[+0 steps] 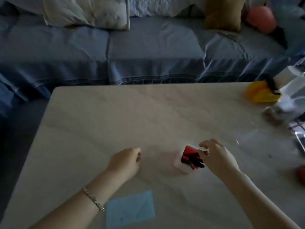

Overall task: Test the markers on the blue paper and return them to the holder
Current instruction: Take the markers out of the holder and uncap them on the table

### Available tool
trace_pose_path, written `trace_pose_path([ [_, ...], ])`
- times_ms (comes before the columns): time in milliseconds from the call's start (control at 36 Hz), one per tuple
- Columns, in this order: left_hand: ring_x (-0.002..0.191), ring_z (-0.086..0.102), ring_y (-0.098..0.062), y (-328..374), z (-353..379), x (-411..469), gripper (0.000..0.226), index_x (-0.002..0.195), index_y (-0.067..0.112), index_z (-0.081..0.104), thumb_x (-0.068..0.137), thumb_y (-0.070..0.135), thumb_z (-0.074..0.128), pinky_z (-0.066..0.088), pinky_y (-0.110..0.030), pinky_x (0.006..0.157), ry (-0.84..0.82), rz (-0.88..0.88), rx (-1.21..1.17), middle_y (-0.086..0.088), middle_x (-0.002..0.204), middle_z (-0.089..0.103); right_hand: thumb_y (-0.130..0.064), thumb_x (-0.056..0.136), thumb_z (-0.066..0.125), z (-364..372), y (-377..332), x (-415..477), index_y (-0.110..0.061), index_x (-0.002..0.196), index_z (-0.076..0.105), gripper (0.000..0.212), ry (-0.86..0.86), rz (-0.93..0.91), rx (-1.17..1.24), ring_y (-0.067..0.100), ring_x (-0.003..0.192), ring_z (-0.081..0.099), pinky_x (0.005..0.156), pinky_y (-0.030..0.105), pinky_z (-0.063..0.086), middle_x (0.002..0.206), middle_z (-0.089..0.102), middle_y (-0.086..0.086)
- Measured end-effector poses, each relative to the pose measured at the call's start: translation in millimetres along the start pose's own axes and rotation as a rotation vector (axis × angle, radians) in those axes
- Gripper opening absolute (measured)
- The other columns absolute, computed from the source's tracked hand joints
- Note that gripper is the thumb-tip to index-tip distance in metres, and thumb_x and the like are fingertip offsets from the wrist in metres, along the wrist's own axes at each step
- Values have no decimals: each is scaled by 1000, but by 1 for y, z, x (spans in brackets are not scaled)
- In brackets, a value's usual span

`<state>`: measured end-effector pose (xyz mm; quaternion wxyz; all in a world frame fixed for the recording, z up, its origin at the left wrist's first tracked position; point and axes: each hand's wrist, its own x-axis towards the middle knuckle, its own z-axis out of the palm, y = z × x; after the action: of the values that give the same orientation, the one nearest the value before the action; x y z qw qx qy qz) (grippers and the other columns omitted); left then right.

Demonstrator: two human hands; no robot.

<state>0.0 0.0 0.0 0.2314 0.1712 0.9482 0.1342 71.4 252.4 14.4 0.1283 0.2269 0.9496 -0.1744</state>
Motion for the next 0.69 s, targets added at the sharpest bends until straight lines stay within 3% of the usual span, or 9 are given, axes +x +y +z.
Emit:
trace_pose_path([
  [111, 99, 61, -18, -11, 52, 14, 20, 101, 22, 59, 91, 33, 46, 47, -28, 79, 14, 4, -53, 4, 100, 68, -30, 87, 54, 38, 19, 12, -19, 113, 58, 29, 15, 152, -6, 27, 89, 58, 69, 33, 49, 112, 53, 7],
  [222, 98, 61, -18, -12, 88, 23, 20, 104, 24, 60, 91, 31, 47, 45, -26, 77, 60, 56, -125, 5, 101, 68, -33, 85, 56, 58, 35, 15, -20, 96, 62, 18, 107, 180, 41, 28, 75, 56, 57, 29, 42, 84, 61, 5],
  [306, 97, 61, -18, -8, 100, 28, 22, 109, 23, 60, 93, 29, 46, 43, -25, 76, 78, 113, -151, 4, 102, 67, -33, 85, 56, 61, 35, 11, -20, 89, 64, 15, 192, 150, 49, 27, 71, 56, 55, 29, 42, 77, 62, 4],
  [444, 95, 60, -15, -3, 103, 25, 23, 111, 26, 59, 93, 27, 46, 40, -22, 76, 214, 209, -173, 7, 94, 64, -31, 85, 57, 60, 33, -11, -15, 83, 66, 19, 447, 21, 106, 26, 66, 56, 59, 32, 48, 75, 65, 4],
  [556, 88, 61, -15, -1, 104, 4, 19, 105, 24, 63, 91, 24, 51, 44, -23, 78, 367, 280, -206, 6, 90, 66, -24, 84, 62, 57, 28, -48, -15, 90, 69, 13, 824, -255, 283, 19, 63, 58, 59, 33, 51, 76, 65, -2],
  [611, 85, 61, -15, -1, 105, -14, 18, 101, 23, 64, 91, 28, 49, 46, -25, 79, 472, 359, -207, 4, 89, 67, -23, 83, 63, 66, 21, -72, -13, 96, 69, 17, 984, -417, 419, 13, 59, 57, 59, 23, 51, 79, 61, -5],
  [694, 85, 62, -15, 2, 106, -43, 45, 94, 20, 64, 84, 50, 33, 45, -27, 77, 507, 420, -261, 1, 86, 69, -25, 83, 63, 98, 8, -100, -17, 102, 64, 21, 1049, -569, 568, 14, 60, 54, 54, 15, 48, 82, 61, -4],
])
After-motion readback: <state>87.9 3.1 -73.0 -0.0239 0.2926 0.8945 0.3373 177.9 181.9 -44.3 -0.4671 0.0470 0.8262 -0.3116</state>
